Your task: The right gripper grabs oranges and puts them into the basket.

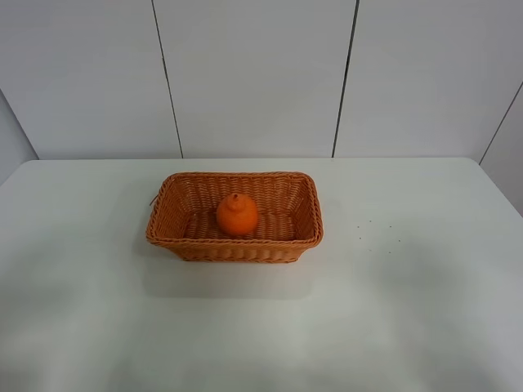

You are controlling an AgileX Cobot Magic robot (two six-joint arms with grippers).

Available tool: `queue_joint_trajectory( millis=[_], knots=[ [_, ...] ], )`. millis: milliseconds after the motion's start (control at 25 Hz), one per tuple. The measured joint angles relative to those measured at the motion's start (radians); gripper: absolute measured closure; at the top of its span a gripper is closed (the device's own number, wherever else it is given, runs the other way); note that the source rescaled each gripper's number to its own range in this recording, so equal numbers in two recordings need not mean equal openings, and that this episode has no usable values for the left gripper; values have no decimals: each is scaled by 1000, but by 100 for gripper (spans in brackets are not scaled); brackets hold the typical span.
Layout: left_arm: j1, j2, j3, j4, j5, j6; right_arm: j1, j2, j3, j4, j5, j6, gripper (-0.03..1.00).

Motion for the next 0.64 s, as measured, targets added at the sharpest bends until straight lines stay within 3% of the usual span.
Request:
queue_joint_trajectory(
  millis=[640],
  knots=[
    [0,0,0,0,0,0,0,-22,0,-10,0,35,3]
  ],
)
